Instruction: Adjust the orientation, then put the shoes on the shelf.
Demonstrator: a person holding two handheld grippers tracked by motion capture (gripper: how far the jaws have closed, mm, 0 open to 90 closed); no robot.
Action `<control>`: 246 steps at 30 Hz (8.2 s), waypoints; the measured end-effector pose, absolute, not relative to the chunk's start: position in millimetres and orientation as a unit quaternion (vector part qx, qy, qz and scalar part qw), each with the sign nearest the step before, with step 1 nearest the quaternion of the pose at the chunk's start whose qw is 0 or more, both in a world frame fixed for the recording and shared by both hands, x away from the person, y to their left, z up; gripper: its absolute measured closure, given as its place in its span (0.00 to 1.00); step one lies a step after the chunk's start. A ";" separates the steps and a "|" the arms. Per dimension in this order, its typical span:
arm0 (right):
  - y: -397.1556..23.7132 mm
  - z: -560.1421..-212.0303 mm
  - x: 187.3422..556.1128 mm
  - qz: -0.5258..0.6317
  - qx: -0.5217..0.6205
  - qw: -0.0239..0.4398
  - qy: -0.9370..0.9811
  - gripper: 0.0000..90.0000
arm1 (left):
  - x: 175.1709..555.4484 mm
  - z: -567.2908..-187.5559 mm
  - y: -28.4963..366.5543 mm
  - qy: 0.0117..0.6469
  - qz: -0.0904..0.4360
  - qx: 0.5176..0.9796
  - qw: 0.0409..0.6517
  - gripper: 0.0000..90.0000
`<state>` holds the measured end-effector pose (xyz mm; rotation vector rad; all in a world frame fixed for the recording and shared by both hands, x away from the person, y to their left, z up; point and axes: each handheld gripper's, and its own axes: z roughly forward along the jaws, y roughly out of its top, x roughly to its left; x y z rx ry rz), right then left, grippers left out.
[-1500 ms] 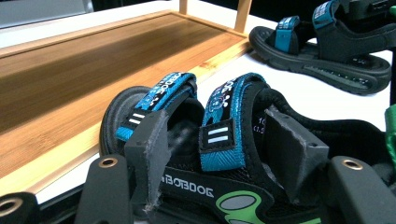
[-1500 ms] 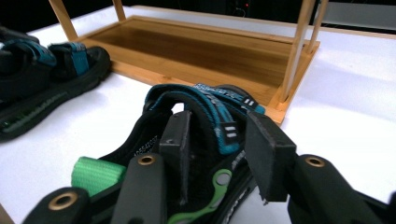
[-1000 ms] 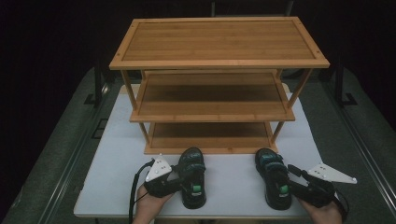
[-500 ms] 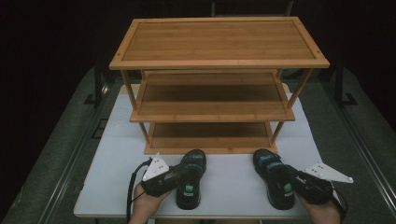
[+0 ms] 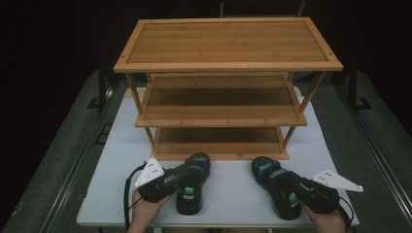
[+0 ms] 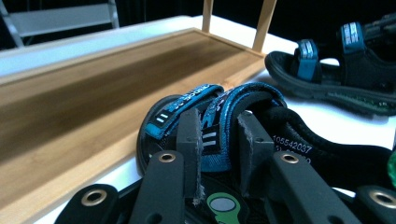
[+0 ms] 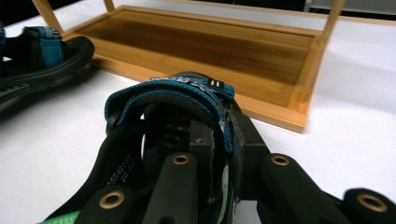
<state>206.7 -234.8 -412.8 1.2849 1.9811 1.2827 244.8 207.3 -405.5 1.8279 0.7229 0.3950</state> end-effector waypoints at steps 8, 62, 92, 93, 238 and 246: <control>-223.0 -409.3 203.1 0.478 0.454 0.216 0.720 0.89 | 242.4 -400.7 209.2 0.299 0.172 0.765 0.543 0.82; -129.6 -419.2 297.5 0.441 0.463 0.292 0.712 0.84 | 315.0 -428.3 151.3 0.277 0.238 0.764 0.532 0.78; -148.4 -409.6 285.6 0.461 0.433 0.263 0.728 0.52 | 299.1 -411.1 157.6 0.264 0.204 0.767 0.548 0.49; -150.3 -408.7 284.0 0.464 0.434 0.261 0.727 0.51 | 297.5 -410.4 158.4 0.264 0.202 0.766 0.549 0.49; -104.3 -443.9 280.2 0.385 0.417 0.292 0.770 0.84 | 307.2 -442.3 122.7 0.319 0.227 0.819 0.420 0.77; -102.5 -446.1 285.5 0.384 0.418 0.300 0.767 0.84 | 313.3 -445.0 122.4 0.324 0.230 0.815 0.421 0.77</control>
